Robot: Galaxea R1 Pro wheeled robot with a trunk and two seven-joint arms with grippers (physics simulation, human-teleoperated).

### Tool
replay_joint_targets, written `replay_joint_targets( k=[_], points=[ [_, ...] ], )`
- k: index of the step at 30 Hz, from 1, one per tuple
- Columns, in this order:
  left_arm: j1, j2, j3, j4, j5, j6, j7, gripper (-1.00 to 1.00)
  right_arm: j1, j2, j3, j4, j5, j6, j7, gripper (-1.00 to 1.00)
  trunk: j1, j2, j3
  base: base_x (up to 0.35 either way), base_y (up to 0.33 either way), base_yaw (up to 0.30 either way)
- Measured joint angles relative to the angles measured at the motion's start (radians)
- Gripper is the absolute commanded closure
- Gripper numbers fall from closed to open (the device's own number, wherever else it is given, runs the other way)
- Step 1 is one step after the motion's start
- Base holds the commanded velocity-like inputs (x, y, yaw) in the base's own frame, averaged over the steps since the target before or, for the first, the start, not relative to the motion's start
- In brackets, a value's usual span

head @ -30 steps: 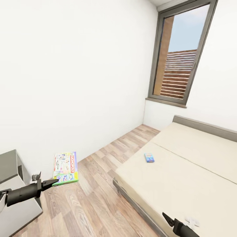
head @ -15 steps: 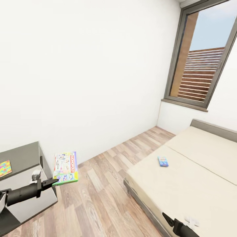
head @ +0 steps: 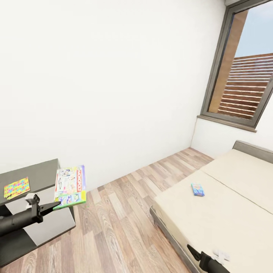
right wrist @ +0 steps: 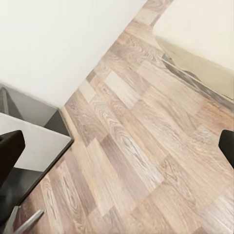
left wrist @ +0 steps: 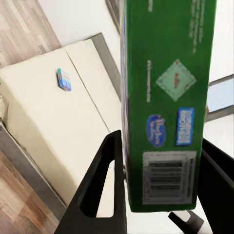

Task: Put all the toys in the child's room - the three board games (two on the bed and one on the table), the two jigsaw puzzles on the table, and the tennis ball on the table - inside the toy box on the table in the child's room.

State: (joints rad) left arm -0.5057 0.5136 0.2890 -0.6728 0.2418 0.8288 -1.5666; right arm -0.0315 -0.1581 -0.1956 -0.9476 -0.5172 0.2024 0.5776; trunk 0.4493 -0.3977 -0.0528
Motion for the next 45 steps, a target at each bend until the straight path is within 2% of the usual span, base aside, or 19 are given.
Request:
replay_joint_targets(
  k=[5,11,23,31,36,45],
  points=[
    [0.001,0.004,-0.001,0.001,0.000,-0.028,0.000,1.00,0.000,0.000,0.002,0.000,-0.002,-0.047,0.000,-1.00,0.000,0.000,0.000,0.000,0.000,0.002],
    [0.002,0.003,0.000,0.001,-0.002,-0.033,0.000,1.00,0.000,0.000,0.001,0.001,-0.003,-0.060,0.001,-1.00,0.000,0.000,0.000,0.000,0.000,0.000],
    [0.002,0.002,-0.001,0.002,-0.003,-0.034,0.000,1.00,0.000,0.000,-0.002,-0.006,-0.018,-0.030,0.002,-1.00,0.000,0.000,0.000,0.000,0.000,0.003],
    [0.002,0.002,-0.001,0.015,-0.002,-0.035,0.000,1.00,0.000,0.027,-0.001,-0.011,-0.005,-0.008,-0.007,-1.00,0.000,0.000,0.000,0.020,0.000,0.175],
    [0.002,0.002,0.000,0.016,-0.002,-0.035,0.000,1.00,-0.001,0.035,0.000,-0.009,-0.003,-0.009,-0.044,-1.00,0.000,0.000,-0.001,0.192,0.000,0.070],
    [0.002,0.002,0.001,0.016,-0.002,-0.036,0.000,1.00,-0.001,0.037,0.002,-0.006,-0.001,-0.010,-0.053,-1.00,0.000,0.000,-0.001,0.255,0.000,0.117]
  ],
)
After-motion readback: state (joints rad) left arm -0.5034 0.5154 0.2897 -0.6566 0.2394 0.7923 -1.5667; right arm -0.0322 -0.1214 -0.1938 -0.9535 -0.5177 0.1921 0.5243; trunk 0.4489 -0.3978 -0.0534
